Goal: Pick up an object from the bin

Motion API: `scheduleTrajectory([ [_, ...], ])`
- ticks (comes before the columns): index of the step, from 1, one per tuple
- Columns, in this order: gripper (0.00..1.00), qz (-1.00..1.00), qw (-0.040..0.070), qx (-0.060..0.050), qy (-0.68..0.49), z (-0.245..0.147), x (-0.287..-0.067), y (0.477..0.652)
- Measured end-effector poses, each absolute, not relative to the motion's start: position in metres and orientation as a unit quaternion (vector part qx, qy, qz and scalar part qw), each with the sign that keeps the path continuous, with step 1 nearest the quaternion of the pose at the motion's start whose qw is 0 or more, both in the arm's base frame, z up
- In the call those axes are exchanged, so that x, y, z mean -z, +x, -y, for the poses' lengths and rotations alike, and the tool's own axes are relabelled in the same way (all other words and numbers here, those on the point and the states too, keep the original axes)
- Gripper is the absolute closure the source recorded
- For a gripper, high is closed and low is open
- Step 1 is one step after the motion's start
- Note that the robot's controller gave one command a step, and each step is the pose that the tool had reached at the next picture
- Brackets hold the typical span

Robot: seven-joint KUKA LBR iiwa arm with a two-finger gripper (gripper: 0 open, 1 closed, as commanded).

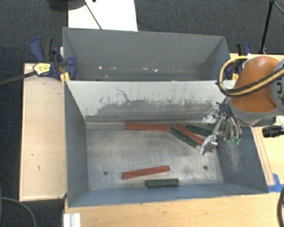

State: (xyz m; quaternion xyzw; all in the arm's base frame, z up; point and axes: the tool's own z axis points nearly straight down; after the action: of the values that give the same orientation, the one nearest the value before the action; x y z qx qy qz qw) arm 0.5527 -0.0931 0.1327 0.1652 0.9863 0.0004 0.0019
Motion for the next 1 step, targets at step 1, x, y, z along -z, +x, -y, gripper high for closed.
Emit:
scheduleTrajectory([
  [1, 0.00, -0.978, 0.011, 0.000, 0.208, 0.0837, -0.0737, 0.5741],
])
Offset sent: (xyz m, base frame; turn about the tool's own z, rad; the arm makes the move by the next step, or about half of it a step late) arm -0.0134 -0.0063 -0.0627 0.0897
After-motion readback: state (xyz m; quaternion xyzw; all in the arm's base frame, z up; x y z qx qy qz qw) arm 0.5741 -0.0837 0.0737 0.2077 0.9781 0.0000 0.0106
